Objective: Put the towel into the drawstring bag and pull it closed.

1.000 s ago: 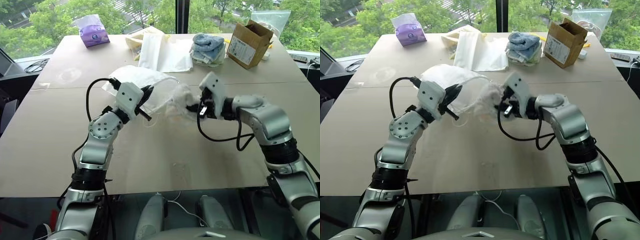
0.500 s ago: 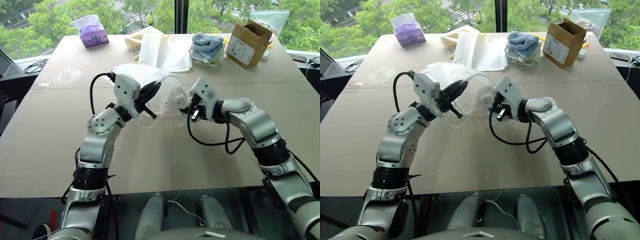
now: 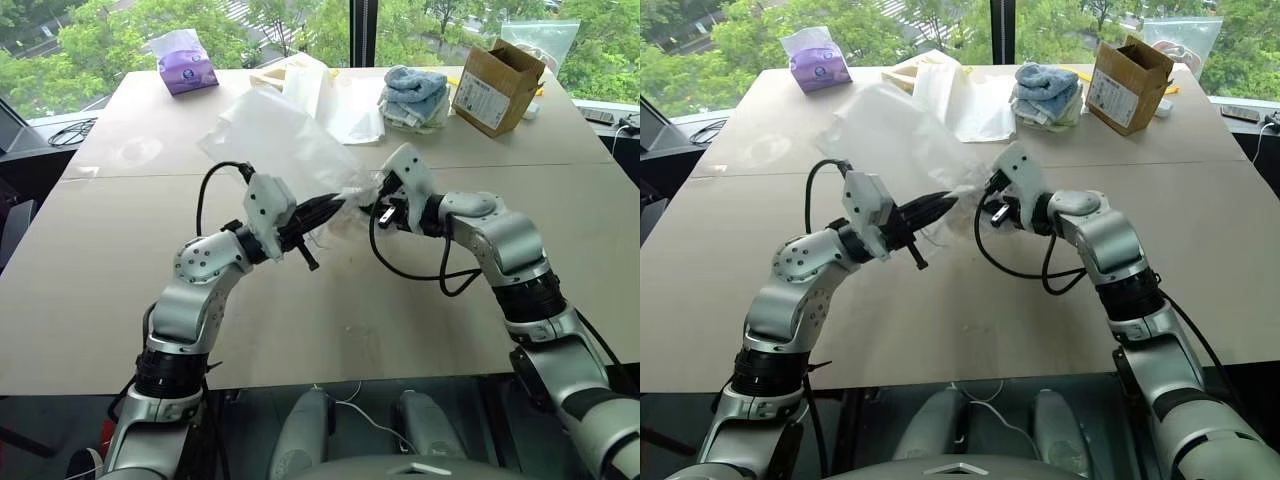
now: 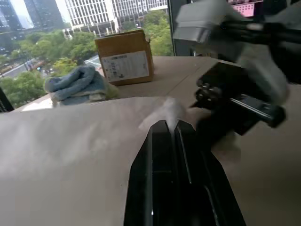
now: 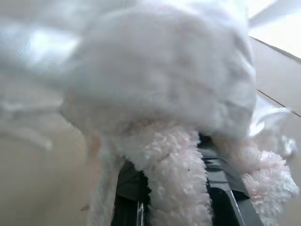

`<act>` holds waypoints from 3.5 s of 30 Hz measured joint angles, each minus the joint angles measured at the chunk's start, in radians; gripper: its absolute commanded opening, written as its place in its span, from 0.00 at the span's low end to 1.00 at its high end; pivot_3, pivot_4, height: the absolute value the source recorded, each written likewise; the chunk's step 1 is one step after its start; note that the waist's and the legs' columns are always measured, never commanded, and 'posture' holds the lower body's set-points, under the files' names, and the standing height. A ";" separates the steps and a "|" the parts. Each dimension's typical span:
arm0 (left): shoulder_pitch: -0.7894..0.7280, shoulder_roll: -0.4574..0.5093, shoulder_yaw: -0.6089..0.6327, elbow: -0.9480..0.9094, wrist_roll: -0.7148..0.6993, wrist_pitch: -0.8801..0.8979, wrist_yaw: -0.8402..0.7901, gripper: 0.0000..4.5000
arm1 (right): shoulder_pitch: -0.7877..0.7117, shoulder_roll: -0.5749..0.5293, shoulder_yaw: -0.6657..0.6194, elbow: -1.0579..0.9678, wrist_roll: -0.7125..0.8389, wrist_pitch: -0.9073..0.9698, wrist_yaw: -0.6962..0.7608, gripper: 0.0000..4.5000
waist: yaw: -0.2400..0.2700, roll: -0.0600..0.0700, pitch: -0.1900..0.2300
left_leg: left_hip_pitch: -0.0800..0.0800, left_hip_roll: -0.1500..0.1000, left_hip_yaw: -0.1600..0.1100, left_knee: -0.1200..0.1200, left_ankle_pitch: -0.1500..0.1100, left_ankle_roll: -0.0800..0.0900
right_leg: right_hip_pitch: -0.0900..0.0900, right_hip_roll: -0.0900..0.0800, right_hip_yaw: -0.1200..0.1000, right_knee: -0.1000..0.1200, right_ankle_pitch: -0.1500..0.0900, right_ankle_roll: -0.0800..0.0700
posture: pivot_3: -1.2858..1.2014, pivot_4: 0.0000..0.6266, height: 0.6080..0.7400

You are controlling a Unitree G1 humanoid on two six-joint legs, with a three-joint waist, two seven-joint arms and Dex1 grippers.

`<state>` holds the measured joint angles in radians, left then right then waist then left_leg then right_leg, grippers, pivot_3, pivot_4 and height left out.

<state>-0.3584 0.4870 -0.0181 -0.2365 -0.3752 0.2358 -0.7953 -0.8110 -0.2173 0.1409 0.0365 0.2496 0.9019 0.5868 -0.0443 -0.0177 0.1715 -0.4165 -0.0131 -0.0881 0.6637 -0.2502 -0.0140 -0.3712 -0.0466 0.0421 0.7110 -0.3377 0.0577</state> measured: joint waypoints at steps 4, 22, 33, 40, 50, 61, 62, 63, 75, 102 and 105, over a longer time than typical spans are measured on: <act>0.006 -0.001 -0.020 -0.026 -0.010 0.017 -0.022 0.00 | -0.002 0.147 -0.138 0.016 0.085 0.103 -0.106 0.00 | -0.001 0.000 0.000 | 0.000 0.000 0.001 -0.001 0.000 0.000 | -0.001 0.000 0.001 0.000 0.000 0.000 | 0.52 0.24 1.00; -0.047 -0.080 0.011 -0.025 -0.105 0.107 0.023 0.00 | 0.103 0.317 -0.295 -0.021 0.346 0.037 -0.276 0.29 | -0.025 0.001 0.000 | 0.000 0.000 0.003 -0.002 0.000 0.000 | -0.002 0.000 0.002 0.001 0.000 0.000 | 0.52 0.24 1.00; -0.072 -0.145 0.060 0.063 -0.179 0.225 0.125 0.00 | 0.196 0.144 -0.118 -0.076 0.241 -0.078 -0.181 0.93 | -0.024 0.001 0.000 | 0.000 0.000 0.002 -0.002 0.000 0.000 | -0.002 0.000 0.002 0.001 0.000 0.000 | 0.52 0.24 1.00; -0.072 -0.158 0.090 0.103 -0.203 0.254 0.143 0.00 | 0.243 -0.019 -0.099 -0.174 0.246 -0.085 -0.053 0.93 | -0.023 0.001 0.000 | 0.000 0.000 0.002 -0.002 0.000 0.000 | -0.002 0.000 0.002 0.000 0.000 0.000 | 0.52 0.24 1.00; -0.079 -0.159 0.101 0.129 -0.215 0.258 0.141 0.00 | 0.353 -0.203 -0.073 -0.259 0.263 -0.093 0.083 0.93 | -0.017 0.001 0.000 | 0.000 0.000 0.002 -0.002 0.000 0.000 | -0.001 0.000 0.002 -0.001 0.000 0.000 | 0.52 0.24 1.00; -0.078 -0.156 0.099 0.128 -0.215 0.258 0.138 0.00 | 0.357 -0.287 0.076 -0.230 0.143 -0.125 0.105 0.93 | -0.013 0.000 0.000 | 0.000 0.000 0.002 -0.001 -0.001 0.001 | 0.000 0.000 0.002 -0.001 0.000 0.000 | 0.52 0.24 1.00; -0.078 -0.156 0.098 0.128 -0.215 0.258 0.137 0.00 | 0.353 -0.273 0.088 -0.213 0.126 -0.132 0.099 0.93 | -0.013 0.000 0.000 | 0.000 0.000 0.002 0.000 -0.001 0.001 | 0.000 0.000 0.002 0.000 0.000 0.000 | 0.52 0.24 1.00; -0.078 -0.156 0.097 0.128 -0.215 0.258 0.137 0.00 | 0.341 -0.246 0.102 -0.182 0.106 -0.144 0.087 0.93 | -0.014 0.000 0.001 | 0.000 0.000 0.002 0.000 0.000 0.000 | 0.000 0.001 0.002 0.000 0.000 0.000 | 0.52 0.24 1.00; -0.067 -0.127 0.058 0.106 -0.214 0.263 0.079 0.00 | 0.124 -0.031 0.126 0.074 -0.071 -0.524 0.029 0.09 | -0.006 0.000 0.001 | 0.000 0.000 0.001 0.000 0.000 0.000 | 0.000 0.000 0.001 -0.001 0.000 0.000 | 0.52 0.24 1.00; -0.143 -0.153 0.096 0.172 -0.223 0.278 0.061 0.00 | 0.212 0.154 0.027 0.123 -0.042 -0.572 -0.026 0.86 | -0.019 0.000 0.001 | 0.000 0.000 0.001 0.000 0.001 -0.001 | -0.001 0.000 0.001 0.000 0.000 0.000 | 0.52 0.24 1.00; -0.164 -0.144 0.111 0.182 -0.222 0.272 0.062 0.00 | 0.265 0.106 0.013 0.017 -0.013 -0.514 -0.013 0.86 | -0.018 0.000 0.001 | 0.000 0.000 0.001 0.000 0.001 -0.001 | -0.001 0.000 0.001 0.000 0.000 0.000 | 0.52 0.24 1.00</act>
<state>-0.5224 0.3427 0.0928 -0.0545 -0.5970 0.5076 -0.7331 -0.5459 -0.1115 0.1541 0.0533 0.2371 0.3875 0.5737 -0.0621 -0.0174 0.1721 -0.4163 -0.0130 -0.0869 0.6634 -0.2497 -0.0149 -0.3718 -0.0466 0.0432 0.7112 -0.3376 0.0579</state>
